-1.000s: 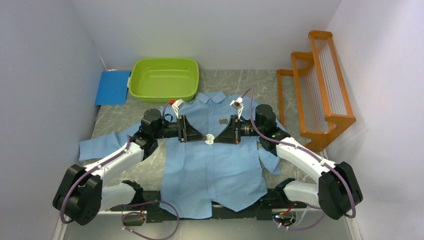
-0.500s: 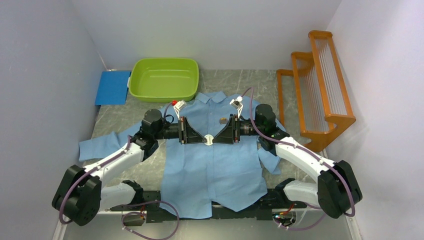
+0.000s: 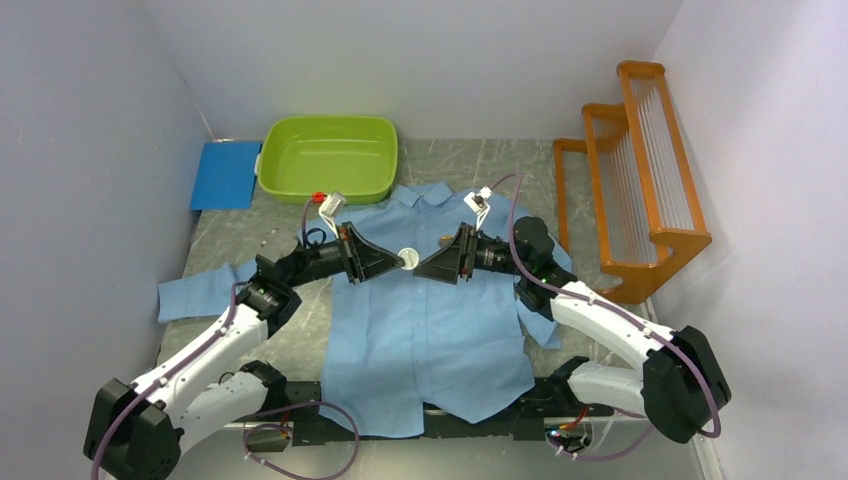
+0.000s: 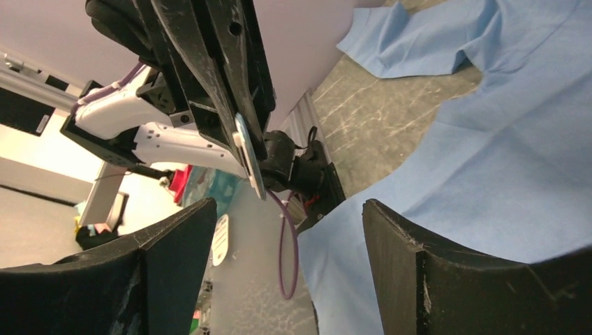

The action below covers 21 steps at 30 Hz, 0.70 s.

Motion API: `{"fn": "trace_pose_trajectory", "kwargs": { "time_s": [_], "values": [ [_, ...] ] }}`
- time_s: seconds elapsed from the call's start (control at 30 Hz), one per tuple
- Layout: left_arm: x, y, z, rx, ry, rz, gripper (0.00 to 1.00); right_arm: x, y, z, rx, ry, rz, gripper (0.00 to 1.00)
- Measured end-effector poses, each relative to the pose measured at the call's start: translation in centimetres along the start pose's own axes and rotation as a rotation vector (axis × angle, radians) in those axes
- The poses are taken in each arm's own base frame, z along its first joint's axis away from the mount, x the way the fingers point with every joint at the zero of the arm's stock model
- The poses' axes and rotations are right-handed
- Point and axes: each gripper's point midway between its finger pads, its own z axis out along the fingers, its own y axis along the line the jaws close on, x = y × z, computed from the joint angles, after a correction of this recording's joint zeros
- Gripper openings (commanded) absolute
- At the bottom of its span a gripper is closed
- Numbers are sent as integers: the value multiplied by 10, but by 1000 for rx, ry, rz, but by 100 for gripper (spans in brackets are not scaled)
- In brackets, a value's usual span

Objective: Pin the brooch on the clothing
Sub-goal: Open the brooch.

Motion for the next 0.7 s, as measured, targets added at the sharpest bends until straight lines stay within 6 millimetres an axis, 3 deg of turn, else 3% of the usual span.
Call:
{"fn": "trace_pose_trajectory", "kwargs": {
  "time_s": [0.17, 0.27, 0.3, 0.37, 0.5, 0.6, 0.7],
  "values": [
    [-16, -14, -6, 26, -87, 94, 2, 7, 12, 14, -33, 20, 22, 63],
    [-21, -21, -9, 36, -116, 130, 3, 6, 17, 21, -50, 22, 20, 46],
    [-22, -22, -10, 37, -122, 135, 3, 4, 19, 23, -56, 22, 21, 45],
    [-24, -24, -11, 39, -131, 146, 3, 2, 22, 26, -68, 16, 20, 47],
    [-25, -25, -12, 36, -140, 153, 3, -3, 26, 28, -79, 4, 14, 63],
    [-24, -25, -12, 33, -138, 149, 2, -7, 28, 28, -82, -7, 1, 65],
    [-22, -23, -13, 27, -137, 145, 3, -12, 30, 29, -80, -24, -16, 60]
  ]
}}
